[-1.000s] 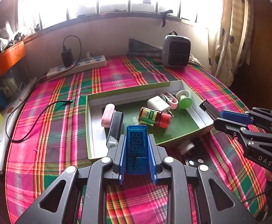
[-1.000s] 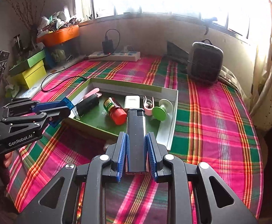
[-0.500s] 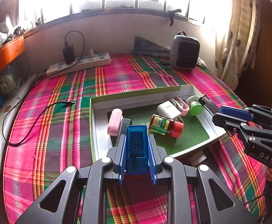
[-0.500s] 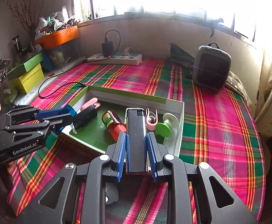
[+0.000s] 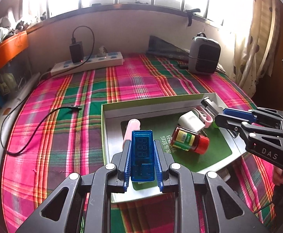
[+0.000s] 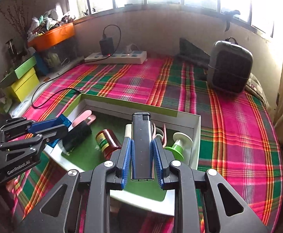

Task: Organize rigid objects
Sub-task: 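Lift and carry the blue tester with the left gripper while the right carries the bar to the tray, then lower the blue tester into the tray with the left gripper while the right lowers the bar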

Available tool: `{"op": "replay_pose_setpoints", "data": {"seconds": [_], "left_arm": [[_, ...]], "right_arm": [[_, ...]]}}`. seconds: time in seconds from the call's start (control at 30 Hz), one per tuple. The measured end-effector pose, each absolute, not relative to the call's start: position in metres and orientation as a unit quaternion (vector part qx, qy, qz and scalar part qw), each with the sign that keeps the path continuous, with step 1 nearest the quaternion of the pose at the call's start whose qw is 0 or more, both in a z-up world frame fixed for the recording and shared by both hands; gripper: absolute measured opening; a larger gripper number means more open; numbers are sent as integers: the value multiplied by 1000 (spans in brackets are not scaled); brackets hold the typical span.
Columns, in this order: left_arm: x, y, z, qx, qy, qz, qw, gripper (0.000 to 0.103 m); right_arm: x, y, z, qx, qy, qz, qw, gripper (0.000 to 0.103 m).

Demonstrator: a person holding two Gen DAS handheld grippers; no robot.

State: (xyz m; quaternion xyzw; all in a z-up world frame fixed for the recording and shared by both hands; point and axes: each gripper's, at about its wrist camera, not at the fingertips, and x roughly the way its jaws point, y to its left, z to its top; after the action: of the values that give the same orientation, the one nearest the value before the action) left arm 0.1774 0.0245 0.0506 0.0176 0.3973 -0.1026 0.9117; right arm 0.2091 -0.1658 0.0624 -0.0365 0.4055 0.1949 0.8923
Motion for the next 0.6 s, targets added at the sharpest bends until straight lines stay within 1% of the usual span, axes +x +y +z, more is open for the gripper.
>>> {"op": "replay_pose_setpoints", "data": {"seconds": [0.6], "left_arm": [[196, 32, 36, 10, 410, -94, 907, 21]], "right_arm": [[236, -156, 41, -44, 427, 197, 881, 24]]}}
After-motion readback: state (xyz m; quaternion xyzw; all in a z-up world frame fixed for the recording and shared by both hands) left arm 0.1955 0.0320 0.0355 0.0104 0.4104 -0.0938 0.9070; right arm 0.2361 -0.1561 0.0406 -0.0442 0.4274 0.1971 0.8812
